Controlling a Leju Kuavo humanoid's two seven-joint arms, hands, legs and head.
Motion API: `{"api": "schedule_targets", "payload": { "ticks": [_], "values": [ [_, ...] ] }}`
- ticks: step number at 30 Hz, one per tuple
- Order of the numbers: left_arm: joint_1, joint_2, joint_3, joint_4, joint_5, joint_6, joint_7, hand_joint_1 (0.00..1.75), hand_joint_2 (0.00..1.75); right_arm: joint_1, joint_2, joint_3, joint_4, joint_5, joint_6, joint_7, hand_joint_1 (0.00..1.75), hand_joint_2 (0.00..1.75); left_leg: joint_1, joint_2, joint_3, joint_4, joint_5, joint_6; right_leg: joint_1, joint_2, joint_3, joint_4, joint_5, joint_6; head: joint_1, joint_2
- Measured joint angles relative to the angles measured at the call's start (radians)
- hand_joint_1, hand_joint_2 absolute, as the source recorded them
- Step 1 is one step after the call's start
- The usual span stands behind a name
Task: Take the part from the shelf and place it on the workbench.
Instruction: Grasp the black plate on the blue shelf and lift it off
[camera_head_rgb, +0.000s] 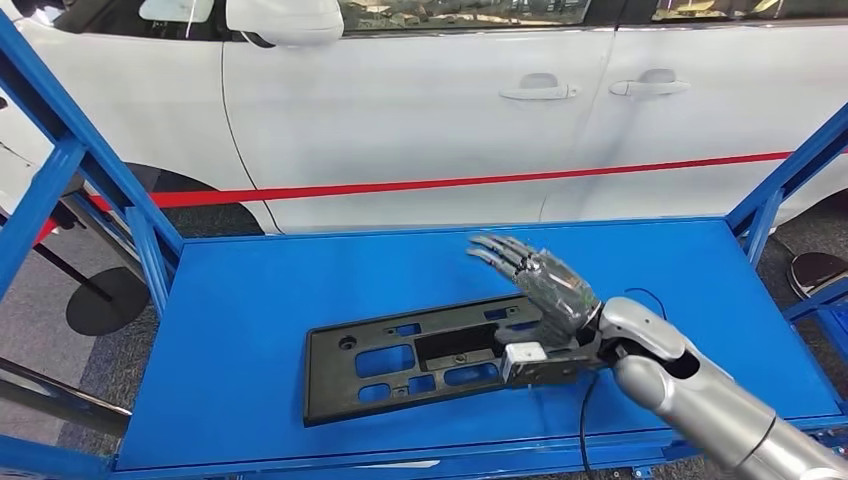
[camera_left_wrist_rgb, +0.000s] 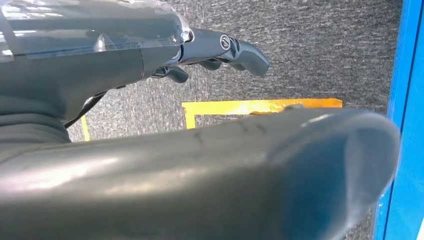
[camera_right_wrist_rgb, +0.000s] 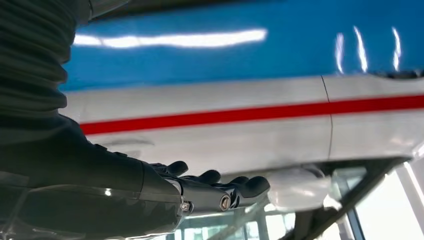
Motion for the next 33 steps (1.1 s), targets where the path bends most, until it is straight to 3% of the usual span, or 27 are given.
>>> {"api": "schedule_targets", "payload": {
  "ticks": [1, 2, 4, 6, 9, 11, 15, 16, 17, 19, 21, 22, 26, 28, 30, 31, 32, 33],
  "values": [
    [0.000, 0.000, 0.000, 0.000, -0.002, -0.002, 0.000, 0.00, 0.00, 0.036, -0.003, -0.006, -0.007, 0.027, -0.001, 0.005, 0.00, 1.75, 0.000, -0.001, 0.001, 0.000, -0.001, 0.000, -0.002, 0.000, -0.004, 0.005, 0.010, 0.001, 0.000, 0.000],
    [0.000, 0.001, 0.000, 0.000, -0.004, -0.003, 0.000, 0.00, 0.00, 0.069, -0.006, -0.013, -0.016, 0.050, -0.001, 0.011, 0.00, 1.75, 0.000, -0.002, 0.002, 0.000, -0.002, -0.001, -0.004, 0.000, 0.013, -0.033, 0.039, 0.001, 0.000, 0.000],
    [0.000, 0.001, 0.000, 0.000, -0.008, -0.004, 0.000, 0.00, 0.00, 0.122, -0.017, -0.033, -0.037, 0.084, -0.001, 0.020, 0.00, 1.75, -0.001, -0.003, 0.006, 0.001, -0.006, -0.007, -0.005, -0.001, 0.083, -0.172, 0.103, -0.003, 0.000, 0.000],
    [-0.001, 0.001, 0.000, 0.000, -0.011, -0.005, 0.000, 0.00, 0.00, 0.162, -0.032, -0.053, -0.059, 0.101, 0.002, 0.031, 0.00, 1.75, -0.004, -0.002, 0.009, 0.001, -0.009, -0.016, 0.000, 0.000, 0.126, -0.260, 0.128, -0.011, -0.001, 0.000],
    [0.000, 0.002, 0.000, 0.000, -0.016, -0.005, 0.001, 0.00, 0.00, 0.220, -0.058, -0.081, -0.093, 0.113, 0.018, 0.040, 0.00, 1.75, -0.004, -0.002, 0.013, -0.004, -0.011, -0.034, 0.004, 0.001, 0.129, -0.269, 0.127, -0.029, -0.001, 0.000],
    [0.000, 0.004, 0.000, 0.000, -0.020, -0.005, 0.002, 0.00, 0.00, 0.245, -0.070, -0.100, -0.114, 0.119, 0.028, 0.042, 0.00, 1.75, -0.003, 0.001, 0.006, 0.019, -0.033, -0.043, 0.001, 0.001, 0.132, -0.276, 0.131, -0.043, -0.002, 0.000],
    [0.001, 0.005, 0.000, 0.000, -0.026, -0.006, 0.012, 0.00, 0.00, 0.319, -0.107, -0.148, -0.170, 0.119, 0.028, 0.066, 0.00, 1.75, -0.002, 0.003, -0.090, 0.244, -0.151, -0.047, 0.006, -0.005, 0.135, -0.280, 0.130, -0.057, -0.004, 0.000],
    [0.001, 0.005, 0.000, 0.000, -0.027, -0.006, 0.016, 0.00, 0.00, 0.343, -0.120, -0.163, -0.187, 0.115, 0.024, 0.074, 0.00, 1.75, -0.002, 0.003, -0.101, 0.272, -0.155, -0.045, 0.009, -0.005, 0.135, -0.279, 0.130, -0.058, -0.005, 0.000],
    [0.002, 0.005, 0.000, 0.000, -0.027, -0.006, 0.020, 0.00, 0.00, 0.369, -0.133, -0.180, -0.205, 0.111, 0.018, 0.080, 0.00, 1.75, -0.003, 0.003, -0.095, 0.263, -0.140, -0.042, 0.011, -0.006, 0.136, -0.278, 0.128, -0.059, -0.005, 0.000],
    [0.002, 0.005, 0.000, 0.000, -0.028, -0.006, 0.026, 0.00, 0.00, 0.419, -0.158, -0.220, -0.242, 0.102, 0.006, 0.089, 0.00, 1.75, -0.005, 0.003, -0.035, 0.147, -0.074, -0.030, 0.016, -0.005, 0.140, -0.275, 0.126, -0.060, -0.005, 0.000],
    [0.000, 0.007, 0.000, 0.000, -0.029, -0.006, 0.029, 0.00, 0.00, 0.457, -0.174, -0.257, -0.271, 0.099, -0.003, 0.094, 0.00, 1.75, -0.010, 0.004, 0.023, 0.033, -0.037, -0.017, 0.020, -0.003, 0.141, -0.273, 0.124, -0.057, -0.004, 0.000],
    [-0.001, 0.008, -0.001, 0.000, -0.030, -0.006, 0.031, 0.00, 0.00, 0.475, -0.179, -0.273, -0.284, 0.100, -0.006, 0.095, 0.00, 1.75, -0.012, 0.004, 0.036, 0.007, -0.034, -0.013, 0.019, -0.002, 0.140, -0.271, 0.124, -0.053, -0.004, 0.000],
    [-0.002, 0.007, -0.001, 0.000, -0.031, -0.006, 0.036, 0.00, 0.00, 0.542, -0.196, -0.330, -0.326, 0.105, -0.017, 0.097, 0.00, 1.75, -0.011, 0.005, 0.045, -0.021, -0.022, 0.000, 0.012, 0.001, 0.136, -0.261, 0.115, -0.031, -0.003, 0.000],
    [-0.003, 0.006, -0.001, 0.000, -0.031, -0.006, 0.037, 0.00, 0.00, 0.555, -0.204, -0.354, -0.337, 0.105, -0.019, 0.098, 0.00, 1.75, -0.006, 0.008, 0.049, -0.033, -0.013, 0.006, 0.008, 0.002, 0.103, -0.184, 0.064, -0.021, -0.001, 0.000],
    [-0.003, 0.004, -0.001, 0.000, -0.032, -0.006, 0.037, 0.00, 0.00, 0.570, -0.207, -0.364, -0.341, 0.106, -0.020, 0.098, 0.00, 1.75, -0.005, 0.009, 0.048, -0.034, -0.012, 0.008, 0.001, 0.001, 0.045, -0.056, 0.003, -0.010, 0.000, 0.000],
    [-0.003, 0.004, -0.001, 0.000, -0.031, -0.006, 0.038, 0.00, 0.00, 0.578, -0.207, -0.366, -0.342, 0.106, -0.020, 0.098, 0.00, 1.75, -0.005, 0.009, 0.047, -0.033, -0.012, 0.007, -0.003, 0.001, 0.025, -0.013, -0.009, -0.006, 0.000, 0.000],
    [-0.002, 0.002, -0.001, 0.000, -0.031, -0.006, 0.038, 0.00, 0.00, 0.584, -0.208, -0.368, -0.343, 0.106, -0.020, 0.098, 0.00, 1.75, -0.005, 0.009, 0.047, -0.032, -0.012, 0.007, -0.007, 0.001, 0.020, -0.002, -0.002, -0.002, 0.000, 0.000],
    [-0.002, 0.001, -0.001, 0.000, -0.031, -0.007, 0.038, 0.00, 0.00, 0.588, -0.208, -0.371, -0.344, 0.106, -0.020, 0.097, 0.00, 1.75, -0.004, 0.009, 0.048, -0.030, -0.013, 0.005, -0.010, 0.000, 0.035, -0.032, 0.023, 0.001, 0.000, 0.000]
  ]
}}
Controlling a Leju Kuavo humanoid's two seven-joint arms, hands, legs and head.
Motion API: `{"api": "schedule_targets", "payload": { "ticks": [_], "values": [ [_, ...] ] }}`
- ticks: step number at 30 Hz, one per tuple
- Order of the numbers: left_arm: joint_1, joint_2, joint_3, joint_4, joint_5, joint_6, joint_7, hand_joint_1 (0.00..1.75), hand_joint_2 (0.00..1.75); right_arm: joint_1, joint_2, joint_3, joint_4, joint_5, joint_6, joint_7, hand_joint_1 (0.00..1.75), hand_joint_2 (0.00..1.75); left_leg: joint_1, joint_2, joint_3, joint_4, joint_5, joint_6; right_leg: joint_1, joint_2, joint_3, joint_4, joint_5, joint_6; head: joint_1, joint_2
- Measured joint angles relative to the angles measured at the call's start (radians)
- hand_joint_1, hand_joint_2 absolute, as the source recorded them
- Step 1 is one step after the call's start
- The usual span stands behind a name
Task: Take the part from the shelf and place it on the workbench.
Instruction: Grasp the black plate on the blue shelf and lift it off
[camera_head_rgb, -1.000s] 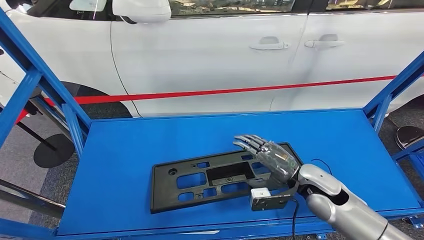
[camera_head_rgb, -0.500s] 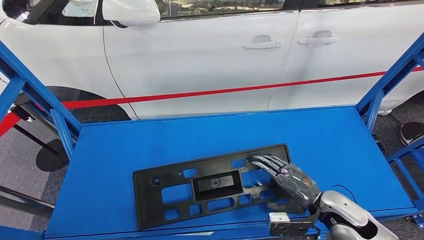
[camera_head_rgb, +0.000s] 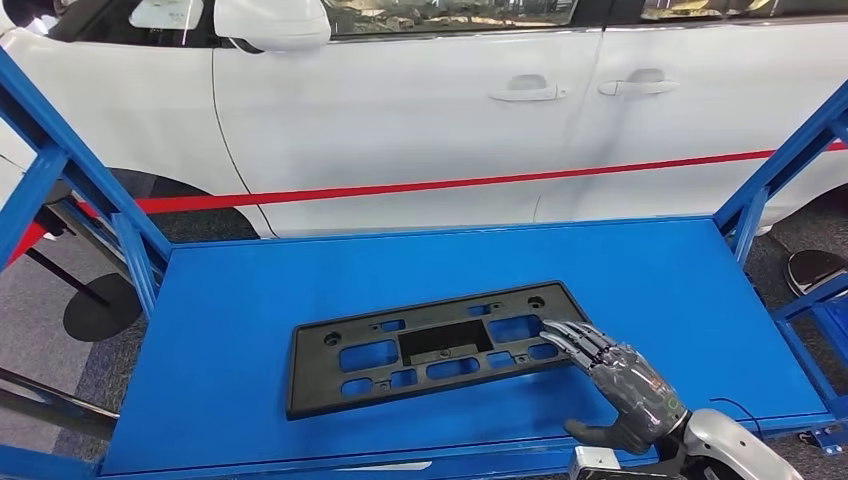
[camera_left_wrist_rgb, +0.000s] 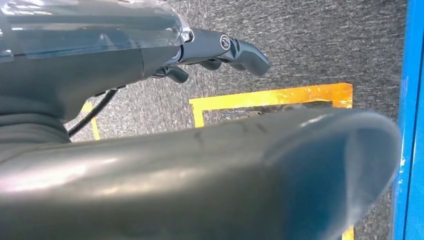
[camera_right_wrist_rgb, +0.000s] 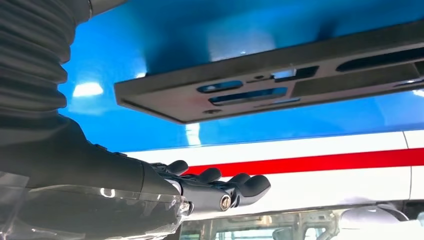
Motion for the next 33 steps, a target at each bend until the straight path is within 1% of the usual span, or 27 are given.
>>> {"api": "schedule_targets", "payload": {
  "ticks": [1, 2, 3, 4, 6, 7, 8, 9, 10, 12, 13, 14, 15, 16, 17, 18, 19, 20, 22, 24, 25, 26, 28, 29, 30, 31, 33],
  "values": [
    [0.000, -0.001, 0.000, 0.000, 0.001, 0.000, 0.000, 0.00, 0.00, 0.001, 0.000, -0.003, -0.002, 0.000, 0.000, -0.001, 0.00, 1.75, 0.001, 0.000, 0.001, 0.002, -0.002, -0.003, -0.004, 0.000, 0.033, -0.064, 0.037, 0.003, 0.000, 0.000],
    [-0.001, -0.002, 0.000, 0.000, 0.002, 0.000, -0.001, 0.00, 0.00, 0.001, 0.000, -0.007, -0.003, 0.001, 0.001, -0.003, 0.00, 1.75, 0.001, -0.001, 0.001, 0.005, -0.005, -0.008, -0.006, 0.000, 0.070, -0.136, 0.065, 0.004, 0.000, 0.000],
    [-0.002, -0.002, 0.000, 0.000, 0.004, 0.000, -0.002, 0.00, 0.00, -0.001, 0.000, -0.010, -0.003, 0.002, 0.002, -0.007, 0.00, 1.75, 0.000, -0.002, 0.001, 0.008, -0.007, -0.014, -0.005, 0.001, 0.099, -0.195, 0.086, 0.001, 0.000, 0.000],
    [-0.002, -0.002, 0.000, 0.000, 0.005, 0.000, -0.003, 0.00, 0.00, -0.003, 0.001, -0.012, -0.002, 0.003, 0.004, -0.013, 0.00, 1.75, -0.001, -0.002, 0.000, 0.010, -0.009, -0.020, -0.003, 0.002, 0.115, -0.231, 0.094, -0.003, 0.000, 0.000],
    [-0.003, -0.002, 0.000, 0.000, 0.008, 0.001, -0.006, 0.00, 0.00, -0.008, 0.008, -0.013, 0.002, 0.013, 0.007, -0.028, 0.00, 1.75, -0.003, -0.003, -0.002, 0.011, -0.010, -0.033, 0.003, 0.004, 0.116, -0.242, 0.092, -0.016, -0.001, 0.000],
    [-0.003, -0.002, 0.000, 0.000, 0.009, 0.001, -0.008, 0.00, 0.00, -0.010, 0.015, -0.013, 0.005, 0.022, 0.007, -0.034, 0.00, 1.75, -0.002, -0.003, -0.003, 0.012, -0.012, -0.039, 0.002, 0.004, 0.115, -0.242, 0.092, -0.023, -0.002, 0.000],
    [-0.003, -0.002, 0.000, 0.000, 0.011, 0.001, -0.009, 0.00, 0.00, -0.012, 0.026, -0.013, 0.009, 0.032, 0.006, -0.039, 0.00, 1.75, -0.001, -0.003, -0.007, 0.021, -0.021, -0.044, 0.001, 0.003, 0.115, -0.244, 0.093, -0.031, -0.002, 0.000],
    [-0.003, -0.002, 0.000, 0.000, 0.012, 0.002, -0.010, 0.00, 0.00, -0.013, 0.037, -0.013, 0.013, 0.040, 0.004, -0.041, 0.00, 1.75, 0.000, -0.003, -0.018, 0.048, -0.040, -0.048, 0.000, 0.002, 0.115, -0.246, 0.094, -0.039, -0.002, 0.000],
    [-0.003, -0.002, 0.000, 0.000, 0.014, 0.002, -0.012, 0.00, 0.00, -0.013, 0.048, -0.012, 0.017, 0.046, 0.002, -0.043, 0.00, 1.75, 0.001, -0.003, -0.040, 0.096, -0.069, -0.051, 0.000, 0.000, 0.115, -0.247, 0.095, -0.046, -0.003, 0.000],
    [-0.002, -0.002, 0.000, 0.000, 0.016, 0.003, -0.012, 0.00, 0.00, -0.012, 0.068, -0.009, 0.024, 0.051, -0.003, -0.044, 0.00, 1.75, 0.001, -0.003, -0.104, 0.235, -0.136, -0.052, 0.006, -0.001, 0.114, -0.246, 0.094, -0.052, -0.003, 0.000],
    [0.000, -0.002, 0.000, 0.000, 0.017, 0.004, -0.013, 0.00, 0.00, -0.011, 0.077, -0.008, 0.028, 0.051, -0.007, -0.046, 0.00, 1.75, 0.001, -0.003, -0.131, 0.291, -0.153, -0.051, 0.009, -0.002, 0.114, -0.246, 0.093, -0.054, -0.003, 0.000],
    [0.001, -0.002, 0.001, 0.000, 0.018, 0.004, -0.013, 0.00, 0.00, -0.009, 0.087, -0.006, 0.032, 0.050, -0.011, -0.049, 0.00, 1.75, 0.001, -0.003, -0.142, 0.313, -0.150, -0.049, 0.012, -0.001, 0.115, -0.245, 0.092, -0.056, -0.003, 0.000],
    [0.002, -0.002, 0.001, 0.000, 0.020, 0.004, -0.013, 0.00, 0.00, -0.008, 0.096, -0.004, 0.036, 0.050, -0.015, -0.052, 0.00, 1.75, 0.000, -0.003, -0.134, 0.293, -0.127, -0.044, 0.016, -0.001, 0.117, -0.244, 0.091, -0.057, -0.003, 0.000],
    [0.003, -0.002, 0.001, 0.000, 0.020, 0.005, -0.014, 0.00, 0.00, -0.006, 0.103, -0.003, 0.039, 0.049, -0.017, -0.055, 0.00, 1.75, -0.003, -0.003, -0.108, 0.235, -0.089, -0.037, 0.019, 0.000, 0.120, -0.244, 0.089, -0.059, -0.003, 0.000],
    [0.003, -0.002, 0.001, 0.000, 0.021, 0.005, -0.014, 0.00, 0.00, -0.005, 0.109, -0.002, 0.042, 0.049, -0.019, -0.057, 0.00, 1.75, -0.006, -0.003, -0.075, 0.162, -0.054, -0.027, 0.021, 0.000, 0.122, -0.243, 0.088, -0.060, -0.003, 0.000],
    [0.003, -0.001, 0.001, 0.000, 0.021, 0.005, -0.014, 0.00, 0.00, -0.004, 0.114, -0.002, 0.044, 0.049, -0.020, -0.057, 0.00, 1.75, -0.010, -0.003, -0.045, 0.096, -0.028, -0.017, 0.025, 0.001, 0.123, -0.241, 0.086, -0.058, -0.002, 0.000],
    [0.002, -0.001, 0.001, 0.000, 0.021, 0.006, -0.014, 0.00, 0.00, -0.003, 0.119, -0.001, 0.046, 0.049, -0.021, -0.058, 0.00, 1.75, -0.014, -0.003, -0.025, 0.052, -0.014, -0.010, 0.025, 0.001, 0.122, -0.240, 0.086, -0.056, -0.002, 0.000],
    [0.001, 0.000, 0.001, 0.000, 0.022, 0.006, -0.014, 0.00, 0.00, -0.003, 0.124, -0.001, 0.048, 0.049, -0.023, -0.058, 0.00, 1.75, -0.016, -0.003, -0.017, 0.031, -0.012, -0.006, 0.024, 0.001, 0.120, -0.239, 0.086, -0.052, -0.002, 0.000],
    [0.002, -0.001, 0.002, 0.000, 0.023, 0.007, -0.014, 0.00, 0.00, -0.001, 0.138, 0.000, 0.053, 0.052, -0.027, -0.059, 0.00, 1.75, -0.018, -0.003, -0.015, 0.023, -0.010, -0.004, 0.021, 0.000, 0.118, -0.241, 0.089, -0.042, -0.002, 0.000],
    [0.004, -0.002, 0.002, 0.000, 0.023, 0.007, -0.013, 0.00, 0.00, 0.000, 0.154, 0.002, 0.059, 0.060, -0.033, -0.059, 0.00, 1.75, -0.013, -0.002, -0.009, 0.008, 0.000, 0.000, 0.020, 0.000, 0.117, -0.232, 0.080, -0.032, -0.001, 0.000],
    [0.004, -0.003, 0.002, 0.000, 0.023, 0.007, -0.012, 0.00, 0.00, 0.001, 0.165, 0.002, 0.064, 0.067, -0.037, -0.057, 0.00, 1.75, -0.010, -0.002, -0.007, 0.000, 0.004, 0.002, 0.020, 0.000, 0.106, -0.207, 0.063, -0.027, 0.000, 0.000],
    [0.003, -0.005, 0.003, 0.000, 0.022, 0.008, -0.011, 0.00, 0.00, 0.004, 0.178, 0.004, 0.069, 0.076, -0.041, -0.055, 0.00, 1.75, -0.008, -0.001, -0.005, -0.004, 0.008, 0.004, 0.017, 0.000, 0.084, -0.158, 0.034, -0.021, 0.001, 0.000],
    [0.002, -0.008, 0.003, 0.000, 0.019, 0.008, -0.008, 0.00, 0.00, 0.014, 0.209, 0.010, 0.082, 0.095, -0.048, -0.048, 0.00, 1.75, -0.008, -0.001, -0.006, -0.005, 0.009, 0.005, 0.012, 0.000, 0.022, -0.030, -0.027, -0.012, 0.001, 0.000],
    [0.003, -0.009, 0.003, 0.000, 0.018, 0.008, -0.006, 0.00, 0.00, 0.020, 0.224, 0.015, 0.087, 0.102, -0.050, -0.044, 0.00, 1.75, -0.008, -0.001, -0.007, -0.004, 0.009, 0.005, 0.009, 0.000, -0.003, 0.019, -0.042, -0.008, 0.001, 0.000],
    [0.004, -0.011, 0.003, 0.000, 0.018, 0.008, -0.004, 0.00, 0.00, 0.024, 0.238, 0.019, 0.092, 0.108, -0.051, -0.041, 0.00, 1.75, -0.008, -0.001, -0.007, -0.003, 0.008, 0.004, 0.006, 0.000, -0.010, 0.031, -0.035, -0.006, 0.001, 0.000],
    [0.004, -0.012, 0.003, 0.000, 0.017, 0.008, -0.002, 0.00, 0.00, 0.027, 0.251, 0.023, 0.096, 0.114, -0.051, -0.038, 0.00, 1.75, -0.007, -0.001, -0.007, -0.002, 0.007, 0.002, 0.003, 0.000, 0.003, 0.004, -0.011, -0.004, 0.001, 0.000],
    [0.003, -0.015, 0.003, 0.000, 0.017, 0.008, 0.000, 0.00, 0.00, 0.028, 0.275, 0.029, 0.102, 0.123, -0.051, -0.037, 0.00, 1.75, -0.006, -0.001, -0.004, 0.001, 0.003, -0.004, -0.002, -0.001, 0.069, -0.128, 0.056, -0.003, 0.002, 0.000]
  ]
}}
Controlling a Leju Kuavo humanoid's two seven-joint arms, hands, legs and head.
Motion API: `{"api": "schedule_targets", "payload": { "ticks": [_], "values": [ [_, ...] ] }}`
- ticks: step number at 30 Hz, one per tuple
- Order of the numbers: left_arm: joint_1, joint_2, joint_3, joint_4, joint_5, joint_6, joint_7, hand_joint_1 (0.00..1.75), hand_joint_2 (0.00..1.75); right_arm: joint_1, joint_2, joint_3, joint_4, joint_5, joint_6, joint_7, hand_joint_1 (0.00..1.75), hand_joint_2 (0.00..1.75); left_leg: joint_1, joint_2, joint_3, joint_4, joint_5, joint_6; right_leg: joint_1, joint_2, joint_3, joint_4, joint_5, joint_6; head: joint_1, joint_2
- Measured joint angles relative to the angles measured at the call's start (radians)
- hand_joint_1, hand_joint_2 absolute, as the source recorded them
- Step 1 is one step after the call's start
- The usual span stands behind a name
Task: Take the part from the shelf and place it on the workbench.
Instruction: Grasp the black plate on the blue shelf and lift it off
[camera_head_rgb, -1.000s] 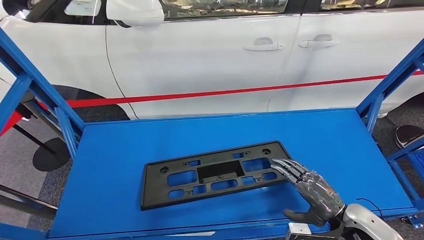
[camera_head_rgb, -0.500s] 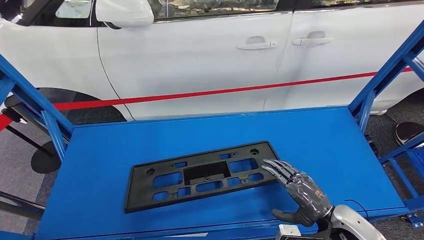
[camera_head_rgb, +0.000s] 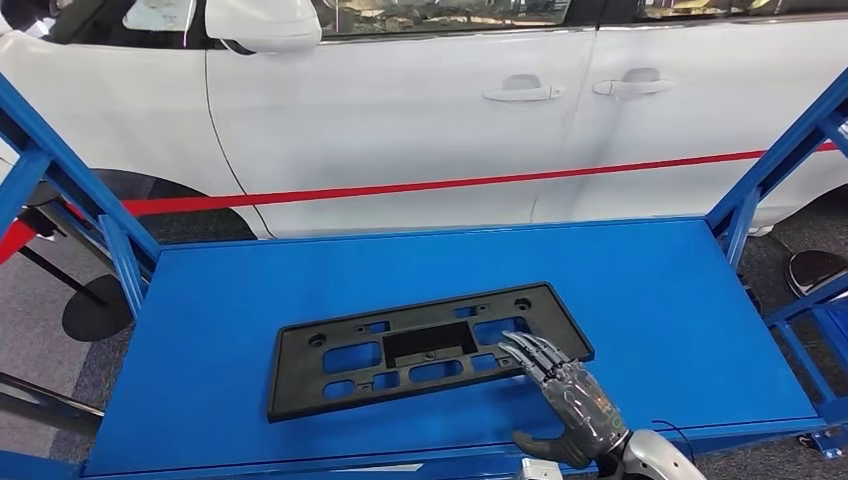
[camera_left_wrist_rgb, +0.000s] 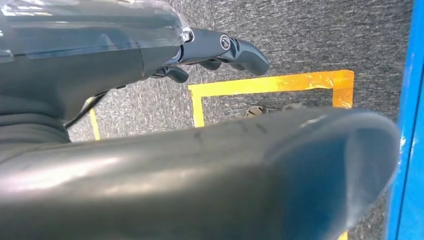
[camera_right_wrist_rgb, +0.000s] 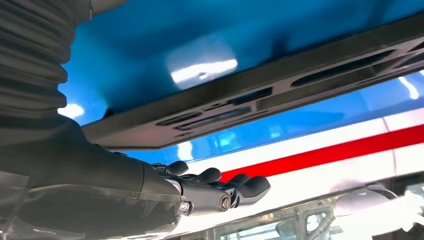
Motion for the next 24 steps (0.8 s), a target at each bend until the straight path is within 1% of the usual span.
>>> {"api": "schedule_targets", "payload": {
  "ticks": [1, 2, 3, 4, 5, 6, 7, 8, 10, 11, 12, 13, 14, 15, 16, 17, 18, 20, 21, 22, 23, 24],
  "values": [
    [-0.001, -0.002, 0.000, 0.000, 0.000, 0.000, 0.000, 0.00, 0.00, 0.001, 0.012, 0.003, 0.003, 0.003, 0.000, 0.000, 0.00, 1.75, -0.001, -0.001, 0.000, 0.003, -0.002, -0.005, 0.001, 0.001, 0.030, -0.060, 0.021, -0.003, 0.000, 0.000],
    [-0.001, -0.003, 0.000, 0.000, 0.000, 0.000, 0.000, 0.00, 0.00, 0.002, 0.023, 0.006, 0.005, 0.004, 0.000, 0.000, 0.00, 1.75, -0.002, -0.001, -0.001, 0.005, -0.004, -0.011, 0.002, 0.001, 0.047, -0.097, 0.030, -0.008, -0.001, 0.000],
    [-0.001, -0.003, 0.000, 0.000, 0.000, 0.000, 0.000, 0.00, 0.00, 0.004, 0.033, 0.008, 0.008, 0.003, 0.000, -0.002, 0.00, 1.75, -0.003, -0.002, -0.002, 0.007, -0.005, -0.018, 0.005, 0.003, 0.053, -0.112, 0.030, -0.014, -0.001, 0.000],
    [-0.001, -0.004, 0.000, 0.000, 0.000, 0.001, 0.001, 0.00, 0.00, 0.005, 0.043, 0.010, 0.011, 0.001, 0.001, -0.004, 0.00, 1.75, -0.004, -0.002, -0.003, 0.007, -0.005, -0.024, 0.009, 0.004, 0.051, -0.112, 0.031, -0.020, -0.002, 0.000],
    [-0.001, -0.004, 0.000, 0.000, -0.001, 0.001, 0.002, 0.00, 0.00, 0.004, 0.052, 0.011, 0.014, -0.002, 0.002, -0.007, 0.00, 1.75, -0.003, -0.002, -0.004, 0.009, -0.007, -0.031, 0.008, 0.004, 0.050, -0.113, 0.032, -0.027, -0.002, 0.000],
    [-0.001, -0.004, 0.000, 0.000, -0.002, 0.002, 0.003, 0.00, 0.00, 0.001, 0.062, 0.012, 0.018, -0.005, 0.005, -0.011, 0.00, 1.75, -0.001, -0.002, -0.007, 0.017, -0.015, -0.036, 0.008, 0.004, 0.050, -0.115, 0.033, -0.033, -0.002, 0.000],
    [-0.002, -0.004, 0.000, 0.000, -0.002, 0.002, 0.004, 0.00, 0.00, -0.004, 0.073, 0.013, 0.022, -0.008, 0.009, -0.015, 0.00, 1.75, 0.000, -0.002, -0.016, 0.040, -0.032, -0.042, 0.007, 0.003, 0.050, -0.117, 0.035, -0.041, -0.002, 0.000],
    [-0.003, -0.004, 0.000, 0.000, -0.003, 0.003, 0.005, 0.00, 0.00, -0.008, 0.083, 0.013, 0.026, -0.010, 0.013, -0.018, 0.00, 1.75, 0.001, -0.002, -0.035, 0.084, -0.060, -0.045, 0.007, 0.002, 0.051, -0.119, 0.036, -0.047, -0.002, 0.000],
    [-0.003, -0.004, 0.000, 0.000, -0.003, 0.003, 0.007, 0.00, 0.00, -0.013, 0.100, 0.014, 0.034, -0.014, 0.018, -0.022, 0.00, 1.75, 0.001, -0.002, -0.091, 0.210, -0.123, -0.048, 0.011, 0.000, 0.050, -0.119, 0.036, -0.054, -0.002, 0.000],
    [-0.003, -0.004, 0.000, 0.000, -0.003, 0.003, 0.007, 0.00, 0.00, -0.014, 0.107, 0.015, 0.039, -0.015, 0.018, -0.022, 0.00, 1.75, 0.001, -0.002, -0.116, 0.264, -0.142, -0.048, 0.013, -0.001, 0.050, -0.118, 0.036, -0.056, -0.002, 0.000],
    [-0.002, -0.004, 0.000, 0.000, -0.003, 0.003, 0.007, 0.00, 0.00, -0.015, 0.115, 0.016, 0.043, -0.015, 0.019, -0.022, 0.00, 1.75, 0.001, -0.002, -0.127, 0.288, -0.142, -0.048, 0.015, -0.001, 0.049, -0.117, 0.036, -0.056, -0.002, 0.000],
    [-0.002, -0.004, 0.000, 0.000, -0.003, 0.003, 0.007, 0.00, 0.00, -0.017, 0.121, 0.017, 0.048, -0.015, 0.019, -0.022, 0.00, 1.75, 0.001, -0.002, -0.120, 0.274, -0.124, -0.045, 0.017, 0.000, 0.050, -0.116, 0.036, -0.057, -0.002, 0.000],
    [-0.002, -0.004, 0.000, 0.000, -0.003, 0.004, 0.007, 0.00, 0.00, -0.018, 0.128, 0.017, 0.052, -0.016, 0.020, -0.023, 0.00, 1.75, 0.001, -0.002, -0.095, 0.224, -0.091, -0.041, 0.018, 0.000, 0.050, -0.115, 0.035, -0.057, -0.002, 0.000],
    [-0.002, -0.004, 0.000, 0.000, -0.003, 0.004, 0.007, 0.00, 0.00, -0.020, 0.134, 0.017, 0.054, -0.017, 0.022, -0.023, 0.00, 1.75, 0.001, -0.002, -0.063, 0.159, -0.056, -0.036, 0.020, 0.001, 0.051, -0.113, 0.034, -0.057, -0.002, 0.000],
    [-0.003, -0.004, 0.000, 0.000, -0.003, 0.004, 0.006, 0.00, 0.00, -0.021, 0.140, 0.018, 0.057, -0.018, 0.024, -0.024, 0.00, 1.75, -0.001, -0.002, -0.033, 0.097, -0.034, -0.030, 0.021, 0.001, 0.051, -0.112, 0.034, -0.056, -0.002, 0.000],
    [-0.004, -0.004, 0.000, 0.000, -0.003, 0.004, 0.006, 0.00, 0.00, -0.022, 0.144, 0.018, 0.059, -0.020, 0.027, -0.027, 0.00, 1.75, -0.003, -0.002, -0.011, 0.052, -0.021, -0.025, 0.022, 0.001, 0.050, -0.111, 0.033, -0.053, -0.002, 0.000],
    [-0.005, -0.004, 0.000, 0.000, -0.003, 0.004, 0.005, 0.00, 0.00, -0.024, 0.148, 0.018, 0.063, -0.024, 0.030, -0.032, 0.00, 1.75, -0.006, -0.003, -0.002, 0.030, -0.019, -0.021, 0.022, 0.001, 0.048, -0.110, 0.033, -0.048, -0.002, 0.000],
    [-0.003, -0.004, 0.000, 0.000, -0.003, 0.004, 0.004, 0.00, 0.00, -0.028, 0.156, 0.019, 0.071, -0.036, 0.036, -0.045, 0.00, 1.75, -0.009, -0.004, -0.001, 0.018, -0.018, -0.015, 0.021, 0.001, 0.045, -0.111, 0.037, -0.037, -0.002, 0.000],
    [-0.002, -0.005, 0.000, 0.000, -0.003, 0.004, 0.004, 0.00, 0.00, -0.030, 0.158, 0.019, 0.076, -0.043, 0.037, -0.050, 0.00, 1.75, -0.007, -0.003, -0.001, 0.013, -0.013, -0.010, 0.020, 0.002, 0.045, -0.112, 0.037, -0.032, -0.002, 0.000],
    [-0.002, -0.006, 0.000, 0.000, -0.004, 0.003, 0.004, 0.00, 0.00, -0.034, 0.161, 0.019, 0.081, -0.049, 0.037, -0.054, 0.00, 1.75, -0.005, -0.003, 0.000, 0.007, -0.008, -0.005, 0.020, 0.002, 0.043, -0.106, 0.031, -0.027, -0.001, 0.000],
    [-0.002, -0.006, 0.000, 0.000, -0.006, 0.002, 0.004, 0.00, 0.00, -0.037, 0.162, 0.019, 0.085, -0.054, 0.036, -0.056, 0.00, 1.75, -0.002, -0.002, 0.001, 0.001, -0.003, 0.000, 0.019, 0.002, 0.032, -0.082, 0.014, -0.021, 0.000, 0.000],
    [-0.003, -0.007, 0.000, 0.000, -0.008, 0.001, 0.004, 0.00, 0.00, -0.038, 0.163, 0.019, 0.090, -0.059, 0.035, -0.058, 0.00, 1.75, 0.000, -0.001, 0.002, -0.004, 0.002, 0.003, 0.018, 0.002, 0.014, -0.042, -0.012, -0.017, 0.001, 0.000]
  ]
}}
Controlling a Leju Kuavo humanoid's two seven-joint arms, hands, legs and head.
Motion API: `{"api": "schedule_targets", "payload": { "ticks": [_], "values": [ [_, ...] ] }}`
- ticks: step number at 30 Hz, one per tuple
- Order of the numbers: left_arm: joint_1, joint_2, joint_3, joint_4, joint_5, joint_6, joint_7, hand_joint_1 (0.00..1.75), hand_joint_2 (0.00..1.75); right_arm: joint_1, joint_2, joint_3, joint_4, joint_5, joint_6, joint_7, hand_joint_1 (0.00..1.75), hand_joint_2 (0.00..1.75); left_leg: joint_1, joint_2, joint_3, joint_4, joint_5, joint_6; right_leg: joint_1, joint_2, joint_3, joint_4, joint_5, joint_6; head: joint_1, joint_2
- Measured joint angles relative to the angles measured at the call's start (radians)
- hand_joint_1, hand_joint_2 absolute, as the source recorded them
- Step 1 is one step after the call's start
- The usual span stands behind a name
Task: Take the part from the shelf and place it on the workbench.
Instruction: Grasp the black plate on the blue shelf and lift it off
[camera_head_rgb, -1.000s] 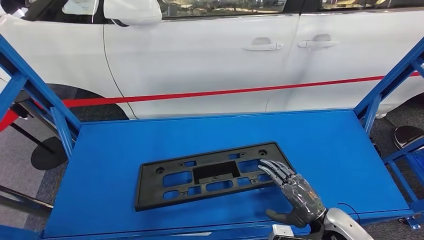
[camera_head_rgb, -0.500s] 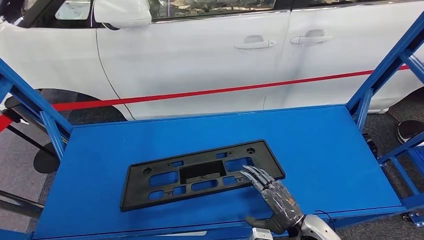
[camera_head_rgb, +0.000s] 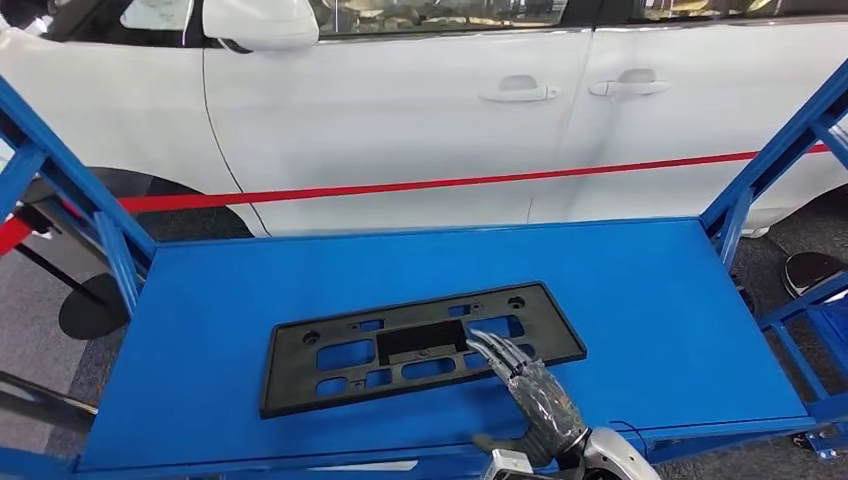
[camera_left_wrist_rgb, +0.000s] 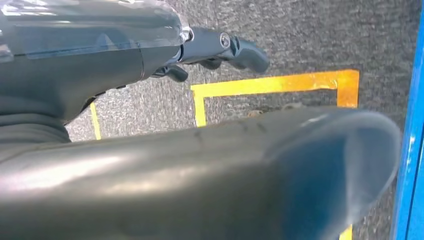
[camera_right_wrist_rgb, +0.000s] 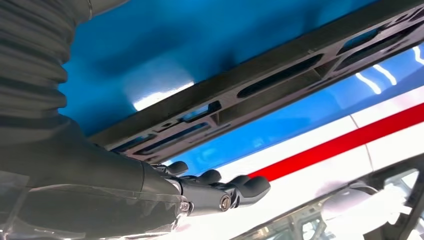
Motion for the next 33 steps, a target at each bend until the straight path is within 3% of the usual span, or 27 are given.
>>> {"api": "schedule_targets", "payload": {
  "ticks": [2, 4, 5, 8, 10, 14, 15, 18, 19, 20, 21, 23, 25, 28, 30, 33],
  "values": [
    [0.001, -0.001, 0.000, 0.000, -0.005, -0.003, 0.000, 0.00, 0.00, 0.002, 0.002, 0.000, 0.010, -0.007, -0.001, 0.000, 0.00, 1.75, -0.002, 0.000, -0.002, 0.000, 0.001, 0.002, -0.003, 0.000, -0.060, 0.130, -0.065, 0.008, 0.001, 0.000],
    [0.002, -0.002, 0.000, 0.000, -0.007, -0.005, 0.000, 0.00, 0.00, 0.008, 0.005, 0.002, 0.018, -0.009, -0.006, 0.000, 0.00, 1.75, -0.003, 0.000, -0.003, 0.000, 0.001, 0.003, -0.006, -0.001, -0.098, 0.208, -0.081, 0.012, 0.001, 0.000],
    [0.003, -0.002, 0.000, 0.000, -0.007, -0.006, -0.001, 0.00, 0.00, 0.011, 0.006, 0.003, 0.020, -0.006, -0.012, -0.001, 0.00, 1.75, -0.003, 0.000, -0.002, 0.001, 0.000, 0.002, -0.007, -0.001, -0.090, 0.192, -0.061, 0.012, 0.001, 0.000],
    [0.003, -0.003, 0.000, 0.000, -0.009, -0.010, -0.006, 0.00, 0.00, 0.016, 0.015, 0.006, 0.022, 0.024, -0.053, -0.010, 0.00, 1.75, -0.004, -0.001, 0.000, 0.006, -0.005, -0.005, -0.005, -0.001, 0.008, -0.008, 0.033, 0.003, 0.001, 0.000],
    [0.003, -0.004, 0.000, 0.000, -0.009, -0.013, -0.013, 0.00, 0.00, 0.017, 0.023, 0.010, 0.023, 0.052, -0.086, -0.017, 0.00, 1.75, -0.008, -0.002, -0.002, 0.010, -0.008, -0.014, -0.001, -0.001, 0.037, -0.074, 0.048, -0.006, 0.001, 0.000],
    [0.002, -0.004, 0.000, 0.000, -0.009, -0.018, -0.021, 0.00, 0.00, 0.011, 0.051, 0.028, 0.033, 0.103, -0.130, -0.018, 0.00, 1.75, -0.007, -0.001, -0.010, 0.033, -0.029, -0.037, -0.004, 0.000, 0.038, -0.081, 0.052, -0.028, -0.001, 0.000],
    [0.002, -0.004, 0.000, 0.000, -0.009, -0.019, -0.022, 0.00, 0.00, 0.008, 0.059, 0.032, 0.036, 0.111, -0.136, -0.017, 0.00, 1.75, -0.006, -0.001, -0.027, 0.073, -0.055, -0.041, -0.006, -0.001, 0.039, -0.084, 0.053, -0.033, -0.002, 0.000],
    [0.004, -0.004, 0.000, 0.000, -0.009, -0.019, -0.023, 0.00, 0.00, 0.000, 0.078, 0.044, 0.048, 0.122, -0.143, -0.016, 0.00, 1.75, -0.001, -0.001, -0.117, 0.270, -0.149, -0.051, -0.004, -0.004, 0.039, -0.084, 0.052, -0.041, -0.004, 0.000],
    [0.005, -0.004, 0.000, 0.000, -0.009, -0.019, -0.023, 0.00, 0.00, -0.001, 0.083, 0.047, 0.052, 0.123, -0.144, -0.016, 0.00, 1.75, -0.001, -0.001, -0.134, 0.306, -0.155, -0.052, -0.004, -0.004, 0.039, -0.083, 0.051, -0.041, -0.004, 0.000],
    [0.005, -0.004, 0.000, 0.000, -0.009, -0.019, -0.023, 0.00, 0.00, -0.001, 0.086, 0.049, 0.055, 0.124, -0.144, -0.016, 0.00, 1.75, 0.000, -0.001, -0.133, 0.304, -0.141, -0.053, -0.004, -0.004, 0.040, -0.083, 0.051, -0.041, -0.004, 0.000],
    [0.005, -0.004, 0.000, 0.000, -0.009, -0.019, -0.023, 0.00, 0.00, -0.002, 0.089, 0.051, 0.058, 0.125, -0.144, -0.016, 0.00, 1.75, 0.001, -0.001, -0.113, 0.260, -0.109, -0.052, -0.004, -0.003, 0.041, -0.082, 0.051, -0.040, -0.004, 0.000],
    [0.004, -0.003, 0.000, 0.000, -0.009, -0.019, -0.023, 0.00, 0.00, -0.004, 0.093, 0.052, 0.062, 0.125, -0.144, -0.016, 0.00, 1.75, 0.000, -0.001, -0.044, 0.114, -0.041, -0.047, -0.002, -0.001, 0.043, -0.078, 0.047, -0.035, -0.004, 0.000],
    [0.003, -0.003, 0.000, 0.000, -0.009, -0.019, -0.024, 0.00, 0.00, -0.008, 0.100, 0.053, 0.065, 0.135, -0.149, -0.014, 0.00, 1.75, -0.001, -0.002, -0.006, 0.028, -0.015, -0.039, 0.002, 0.000, 0.041, -0.074, 0.045, -0.027, -0.003, 0.000],
    [0.003, -0.004, 0.000, 0.000, -0.009, -0.019, -0.024, 0.00, 0.00, -0.021, 0.125, 0.058, 0.072, 0.172, -0.158, 0.003, 0.00, 1.75, -0.003, -0.002, -0.005, 0.017, -0.013, -0.023, 0.001, 0.000, 0.038, -0.072, 0.045, -0.014, -0.002, 0.000],
    [0.002, -0.004, 0.000, 0.000, -0.008, -0.019, -0.021, 0.00, 0.00, -0.035, 0.147, 0.062, 0.081, 0.200, -0.156, 0.021, 0.00, 1.75, 0.000, -0.001, -0.003, 0.011, -0.007, -0.010, -0.002, 0.000, 0.024, -0.036, 0.018, -0.003, -0.001, 0.000],
    [0.001, -0.006, 0.000, 0.000, -0.007, -0.018, -0.013, 0.00, 0.00, -0.060, 0.181, 0.070, 0.107, 0.231, -0.148, 0.039, 0.00, 1.75, 0.000, 0.001, -0.006, 0.008, -0.003, -0.002, -0.006, -0.001, -0.061, 0.147, -0.077, 0.007, 0.001, 0.000]
  ]
}}
